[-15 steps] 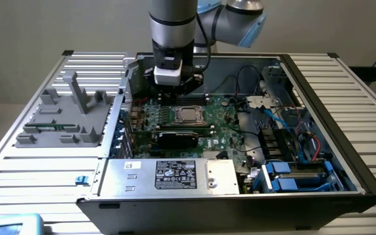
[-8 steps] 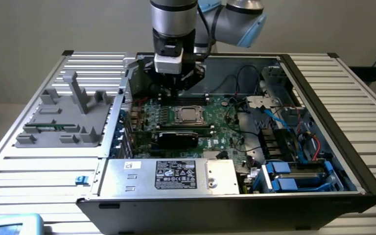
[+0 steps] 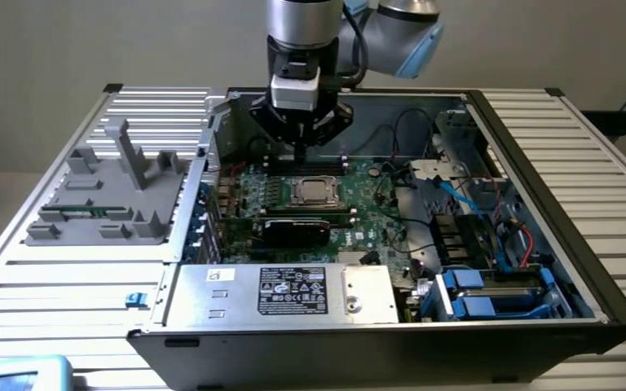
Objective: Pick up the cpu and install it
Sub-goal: 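Install the second cpu locking lever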
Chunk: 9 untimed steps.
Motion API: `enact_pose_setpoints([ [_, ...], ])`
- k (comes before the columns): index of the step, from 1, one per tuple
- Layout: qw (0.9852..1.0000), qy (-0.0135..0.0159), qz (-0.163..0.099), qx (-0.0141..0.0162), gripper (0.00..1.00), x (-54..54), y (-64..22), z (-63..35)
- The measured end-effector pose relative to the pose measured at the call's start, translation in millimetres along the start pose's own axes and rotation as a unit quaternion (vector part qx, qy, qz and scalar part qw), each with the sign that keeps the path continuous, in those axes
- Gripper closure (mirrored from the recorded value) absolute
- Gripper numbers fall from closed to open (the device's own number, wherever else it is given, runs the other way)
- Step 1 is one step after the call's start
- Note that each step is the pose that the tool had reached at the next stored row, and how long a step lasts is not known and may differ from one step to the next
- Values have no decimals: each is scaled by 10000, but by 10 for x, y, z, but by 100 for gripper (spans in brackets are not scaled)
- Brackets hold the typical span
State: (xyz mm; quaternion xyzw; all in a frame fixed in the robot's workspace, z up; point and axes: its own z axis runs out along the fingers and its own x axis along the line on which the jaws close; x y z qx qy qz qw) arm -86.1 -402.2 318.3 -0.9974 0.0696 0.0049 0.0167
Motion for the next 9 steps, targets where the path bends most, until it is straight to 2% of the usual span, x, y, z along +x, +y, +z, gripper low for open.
enact_pose_setpoints([
  [1,10000,4,1,-40,89,4,-4,-1],
  [2,10000,6,1,-53,89,5,-4,0],
  [9,10000,6,1,-55,89,5,-4,0],
])
